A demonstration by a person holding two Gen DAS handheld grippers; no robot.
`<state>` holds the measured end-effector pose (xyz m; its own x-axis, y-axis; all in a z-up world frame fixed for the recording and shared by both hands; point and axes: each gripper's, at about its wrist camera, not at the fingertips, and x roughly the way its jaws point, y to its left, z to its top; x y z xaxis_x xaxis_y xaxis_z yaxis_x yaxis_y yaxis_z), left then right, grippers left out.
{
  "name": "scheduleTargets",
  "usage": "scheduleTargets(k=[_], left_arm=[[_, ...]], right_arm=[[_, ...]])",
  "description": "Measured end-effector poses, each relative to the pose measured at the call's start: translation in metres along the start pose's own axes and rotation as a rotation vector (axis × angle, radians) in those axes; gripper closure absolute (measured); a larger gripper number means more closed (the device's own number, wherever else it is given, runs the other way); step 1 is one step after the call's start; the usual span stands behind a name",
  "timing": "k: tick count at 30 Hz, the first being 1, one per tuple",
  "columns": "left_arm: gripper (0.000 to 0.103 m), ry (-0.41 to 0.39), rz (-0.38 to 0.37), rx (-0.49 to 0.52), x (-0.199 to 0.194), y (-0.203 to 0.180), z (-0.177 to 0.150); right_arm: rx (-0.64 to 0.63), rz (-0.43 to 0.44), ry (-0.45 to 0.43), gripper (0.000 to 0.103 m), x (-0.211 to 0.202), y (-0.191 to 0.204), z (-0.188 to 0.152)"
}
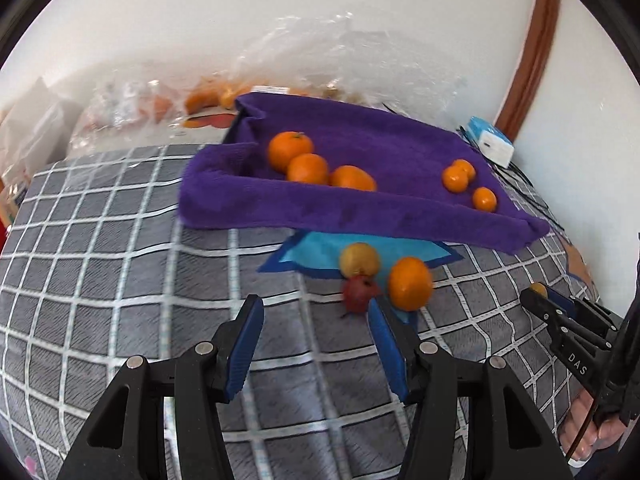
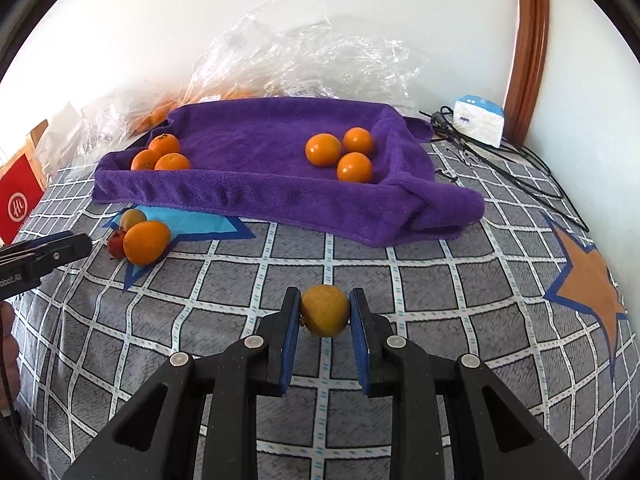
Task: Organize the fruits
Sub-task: 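Grasp the red pomegranate with the left gripper while the right gripper holds its fruit, then carry both fruits over the towel and open the right gripper to release its fruit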
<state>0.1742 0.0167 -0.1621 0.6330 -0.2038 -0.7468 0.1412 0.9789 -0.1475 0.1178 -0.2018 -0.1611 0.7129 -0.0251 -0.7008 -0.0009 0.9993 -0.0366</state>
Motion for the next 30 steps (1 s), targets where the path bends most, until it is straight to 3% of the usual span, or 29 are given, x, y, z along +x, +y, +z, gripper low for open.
scheduleTargets(k=[6,10,17,22,30], left_arm=[[0.051,0.044,-0.002,0.046,0.016,-0.019,0.001],[0.053,0.033,0.013,0.041,0.020,-0.023,0.001],[0.080,0.030,0.019,0.053,0.028,-0.027,0.004],[0.080,-0.008,-0.028,0.008,0.013,-0.017,0.002],[0.080,-0.044,0.008,-0.018,-0.019,0.002,0.002]], right_arm=[[0.038,0.072,0.005,0.078,0.000,-0.007,-0.002],[0.059,0.103,0.018,0.078,0.002,-0.011,-0.003],[0.047,0.118,0.042,0.078,0.007,-0.007,-0.003],[0.058,0.117,0.045,0.078,0.007,-0.009,-0.003],[0.054,0.127,0.037,0.078,0.005,-0.007,-0.002]])
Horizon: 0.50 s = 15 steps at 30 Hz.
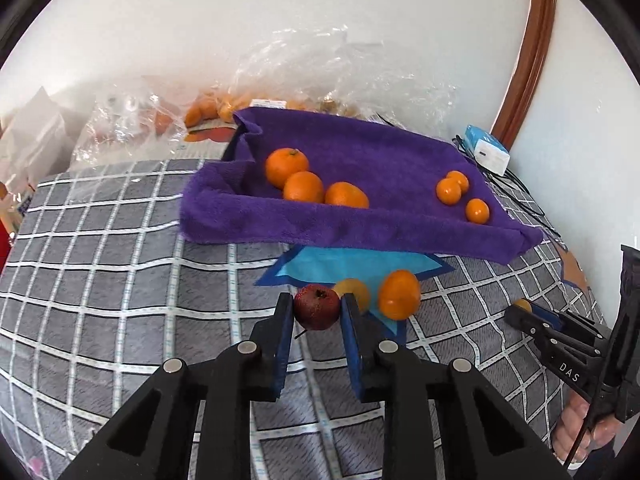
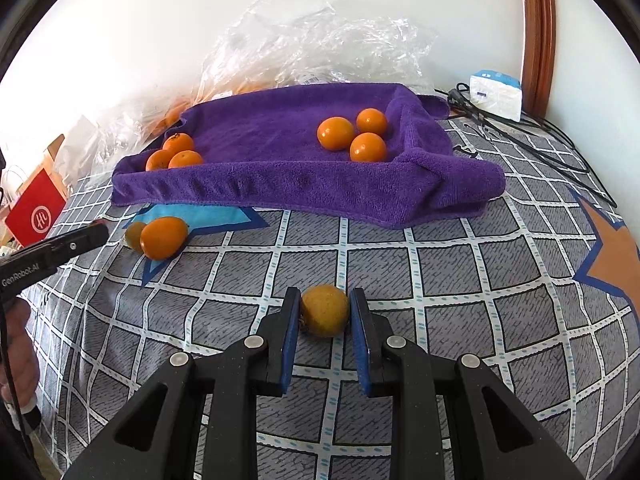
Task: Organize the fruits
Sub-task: 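Carry both fruits over the towel and open the right gripper to release its fruit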
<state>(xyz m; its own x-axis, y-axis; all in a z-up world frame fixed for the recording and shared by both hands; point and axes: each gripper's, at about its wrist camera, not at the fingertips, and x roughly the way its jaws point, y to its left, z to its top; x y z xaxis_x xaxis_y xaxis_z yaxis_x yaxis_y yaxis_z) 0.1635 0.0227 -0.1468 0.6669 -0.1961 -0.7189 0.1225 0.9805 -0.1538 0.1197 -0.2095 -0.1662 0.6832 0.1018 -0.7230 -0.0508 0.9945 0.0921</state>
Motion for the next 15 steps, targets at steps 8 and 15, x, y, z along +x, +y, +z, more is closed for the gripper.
scheduleTargets(k=[8,15], left_arm=[[0.080,-0.020,0.011,-0.043,-0.015,0.018,0.012],[0.080,-0.039,0.014,-0.075,-0.017,0.025,0.036]], right_arm=[[-0.002,0.005,0.003,0.078,-0.007,0.002,0.005],[-0.009,0.029,-0.075,0.078,-0.023,0.008,0.049]])
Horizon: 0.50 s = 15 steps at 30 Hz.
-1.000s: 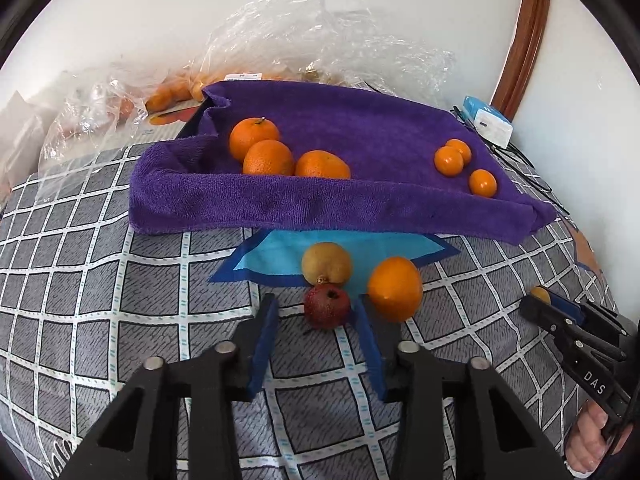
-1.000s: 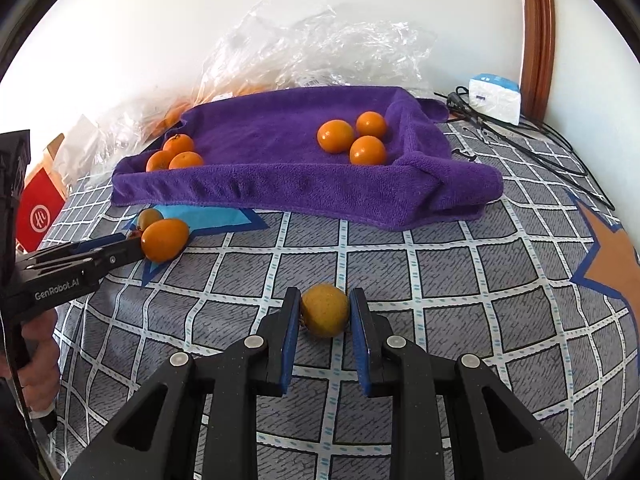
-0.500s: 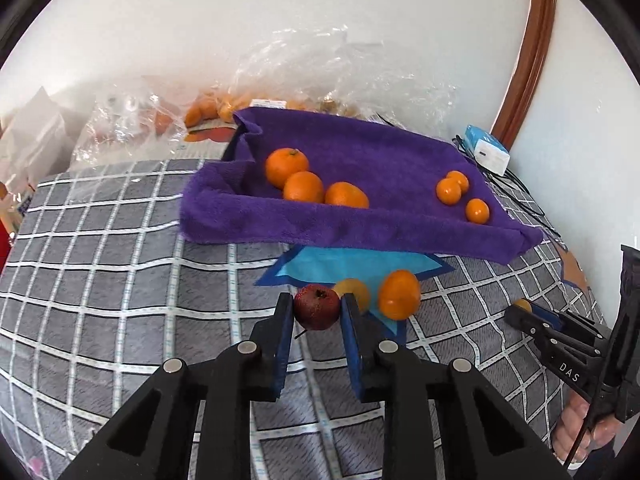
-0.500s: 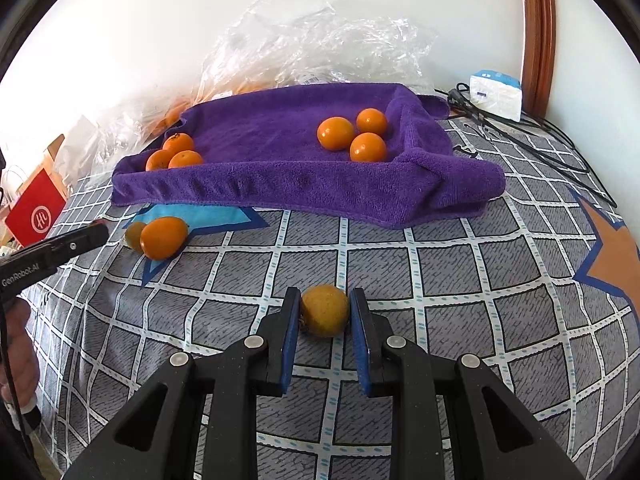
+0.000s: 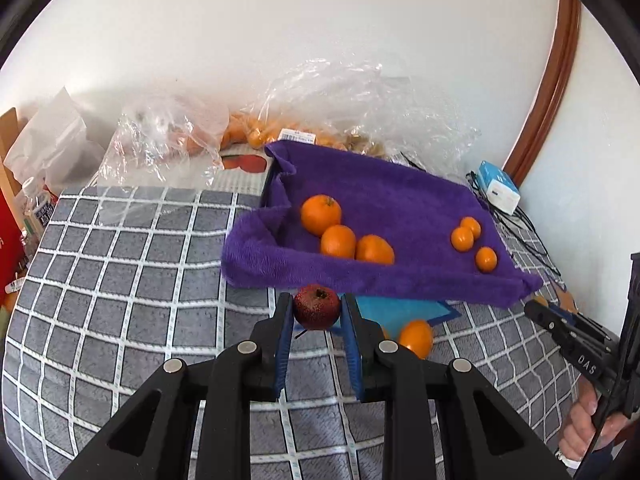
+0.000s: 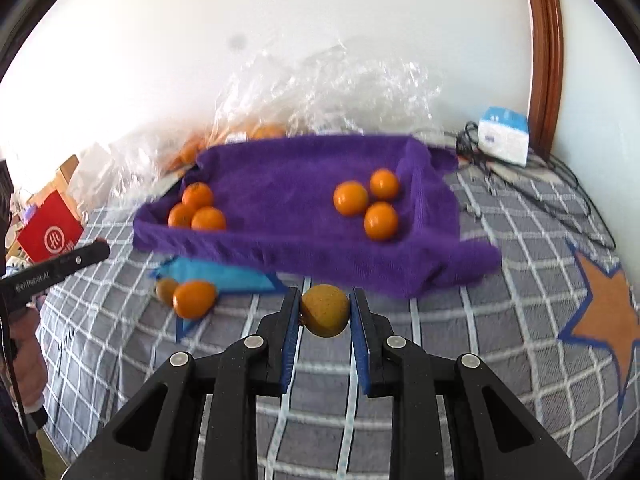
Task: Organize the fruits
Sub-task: 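Carry both fruits over the towel and open the right gripper to release its fruit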
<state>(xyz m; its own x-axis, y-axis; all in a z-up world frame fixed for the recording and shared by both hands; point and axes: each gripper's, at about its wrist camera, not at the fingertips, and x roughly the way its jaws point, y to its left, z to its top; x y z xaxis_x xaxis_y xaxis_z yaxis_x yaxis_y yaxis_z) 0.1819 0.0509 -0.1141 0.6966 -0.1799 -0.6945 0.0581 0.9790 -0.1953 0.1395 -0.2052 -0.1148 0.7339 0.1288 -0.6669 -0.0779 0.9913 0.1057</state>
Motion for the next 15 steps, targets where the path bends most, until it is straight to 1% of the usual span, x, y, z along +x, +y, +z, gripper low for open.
scheduleTargets(k=[3,7,11,13,15], left_arm=[[0.080,0.000,0.000,-0.017,0.004,0.003,0.011],[0.080,0.001,0.006,-0.033,0.012,0.009,0.024],[0.080,0.005,0.004,-0.044,0.021,0.015,0.034],[0.080,0.007,0.008,-0.044,0.026,0.017,0.038],[0.080,0.013,0.003,-0.051,0.033,0.019,0.042]], right_arm=[[0.003,0.003,-0.009,0.078,0.008,-0.003,0.023],[-0.003,0.007,0.016,0.078,0.030,-0.007,0.047],[0.007,0.015,0.086,0.078,0.064,-0.012,0.056],[0.015,0.012,0.126,0.078,0.080,-0.014,0.054],[0.009,0.008,0.143,0.078,0.089,-0.014,0.053]])
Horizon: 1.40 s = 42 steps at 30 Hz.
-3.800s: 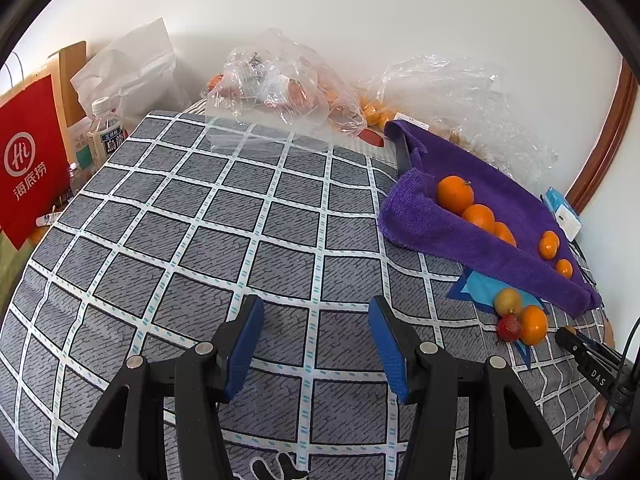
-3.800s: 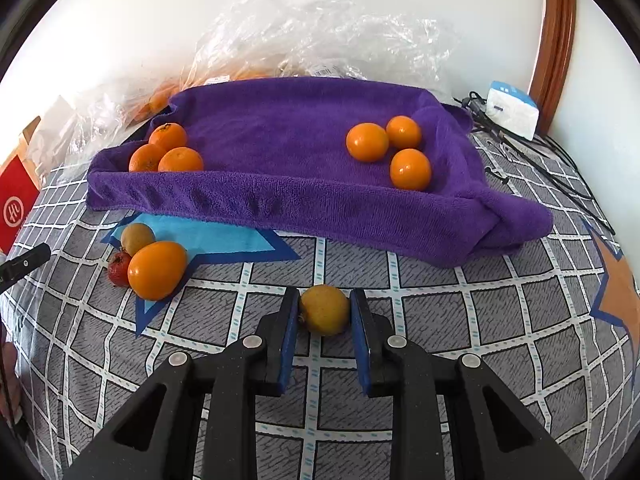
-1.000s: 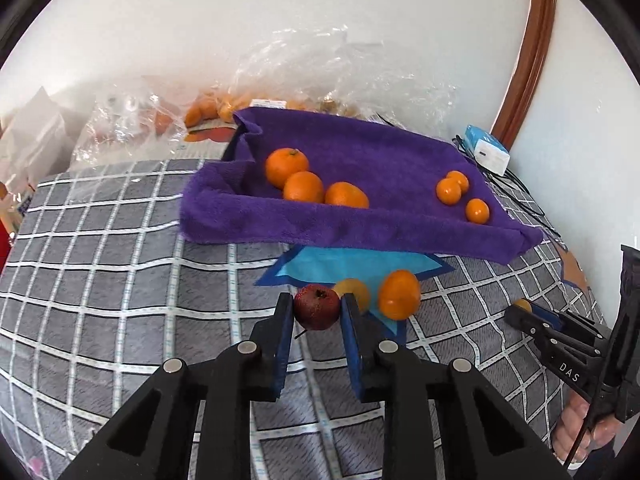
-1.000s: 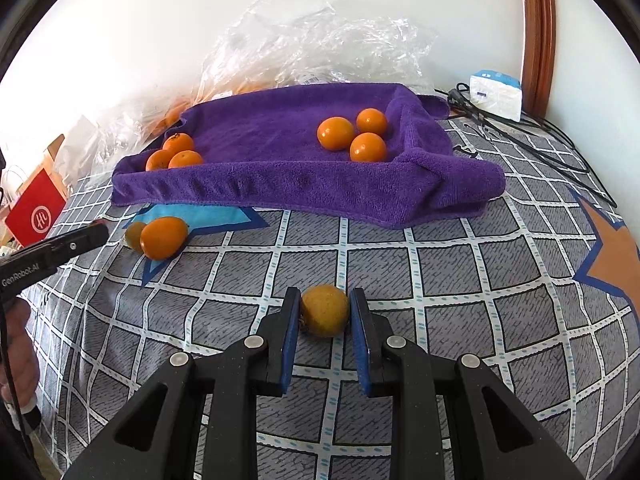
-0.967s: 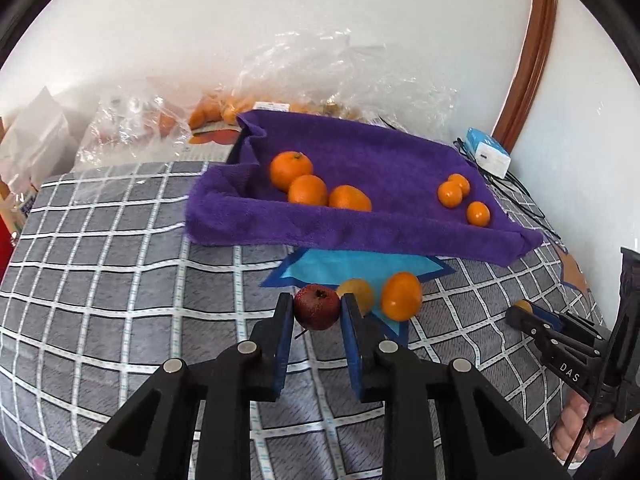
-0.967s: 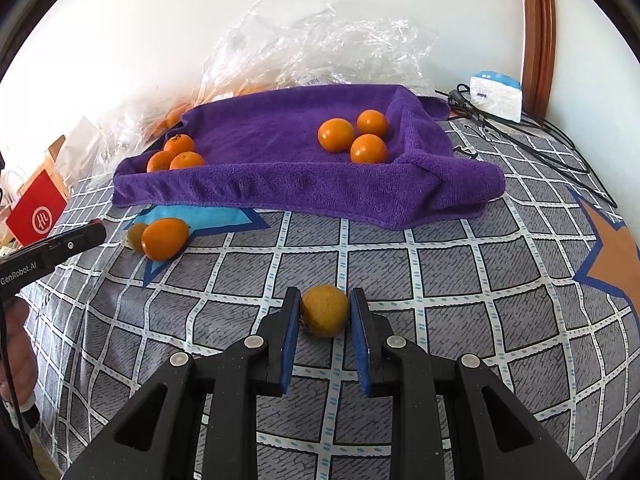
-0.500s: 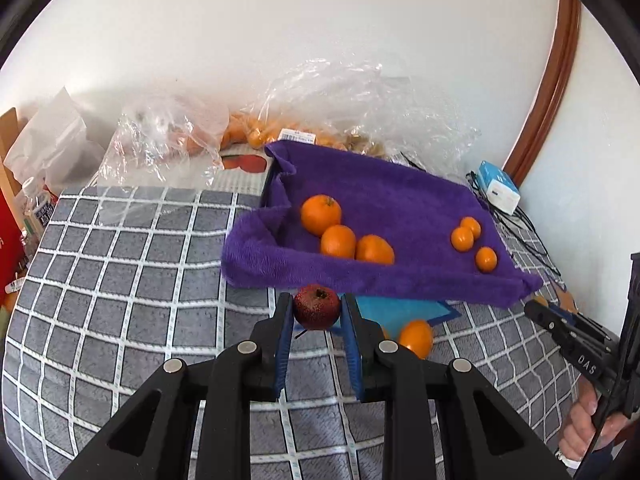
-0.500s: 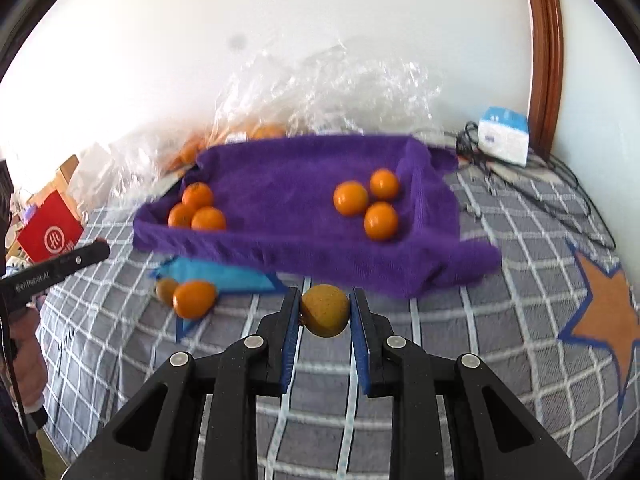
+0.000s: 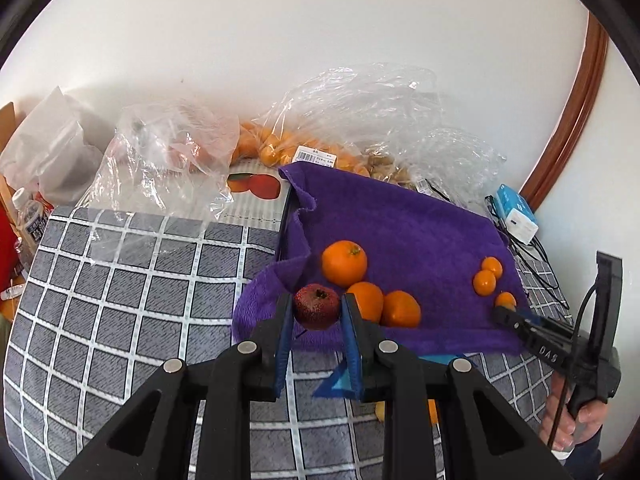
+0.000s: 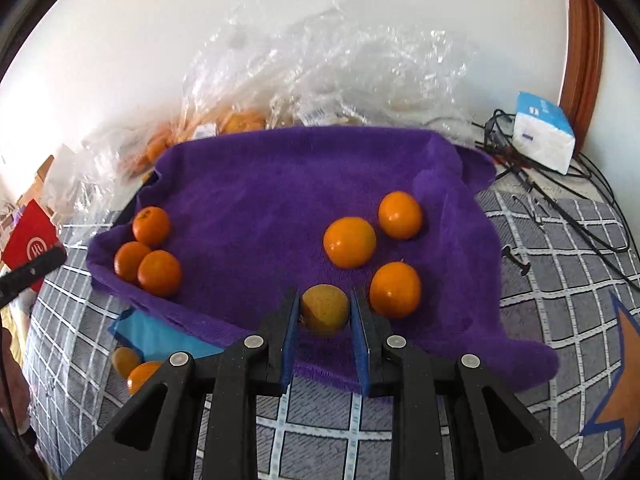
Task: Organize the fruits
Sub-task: 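Carry both fruits over the towel and open the right gripper to release its fruit, then open the left gripper to drop the red pomegranate onto the towel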
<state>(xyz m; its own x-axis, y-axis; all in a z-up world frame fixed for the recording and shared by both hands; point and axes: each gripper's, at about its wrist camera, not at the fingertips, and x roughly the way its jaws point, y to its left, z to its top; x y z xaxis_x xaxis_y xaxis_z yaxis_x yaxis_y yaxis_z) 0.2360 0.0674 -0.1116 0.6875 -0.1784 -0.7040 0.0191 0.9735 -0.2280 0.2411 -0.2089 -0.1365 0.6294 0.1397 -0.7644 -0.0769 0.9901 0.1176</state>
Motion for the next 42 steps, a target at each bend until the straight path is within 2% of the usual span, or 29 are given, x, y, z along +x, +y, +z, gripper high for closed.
scheduleTargets(k=[4,11,17,25,31,34,35,36,38,42], left_arm=[[0.080,0.025,-0.028,-0.024,0.015,0.001,0.006],[0.080,0.049,-0.011,-0.026,0.044,-0.007,0.011],[0.080,0.117,0.008,-0.038,0.067,-0.007,0.012],[0.080,0.137,0.038,-0.025,0.077,-0.009,0.011],[0.080,0.152,0.028,-0.036,0.080,-0.008,0.013],[0.074,0.158,-0.006,-0.035,0.074,-0.006,0.014],[0.067,0.153,-0.018,-0.042,0.069,-0.005,0.013],[0.054,0.140,-0.042,-0.052,0.062,-0.004,0.013],[0.045,0.114,-0.073,-0.058,0.049,-0.004,0.011],[0.045,0.093,-0.077,-0.025,0.027,-0.001,0.003]], right_arm=[[0.003,0.007,0.013,0.078,0.009,-0.001,-0.002],[0.005,0.018,0.023,0.076,0.014,-0.003,0.001],[0.011,0.028,0.023,0.071,0.008,-0.003,-0.001],[0.038,0.004,-0.026,0.069,-0.014,-0.012,-0.012],[0.074,-0.012,-0.031,0.069,-0.022,-0.013,-0.013],[0.078,-0.035,-0.038,0.069,-0.028,-0.010,-0.016],[0.077,-0.042,-0.039,0.068,-0.030,-0.008,-0.017],[0.076,-0.049,-0.039,0.068,-0.032,-0.006,-0.018],[0.073,-0.055,-0.036,0.068,-0.037,-0.001,-0.020],[0.065,-0.078,-0.042,0.068,-0.048,0.012,-0.026]])
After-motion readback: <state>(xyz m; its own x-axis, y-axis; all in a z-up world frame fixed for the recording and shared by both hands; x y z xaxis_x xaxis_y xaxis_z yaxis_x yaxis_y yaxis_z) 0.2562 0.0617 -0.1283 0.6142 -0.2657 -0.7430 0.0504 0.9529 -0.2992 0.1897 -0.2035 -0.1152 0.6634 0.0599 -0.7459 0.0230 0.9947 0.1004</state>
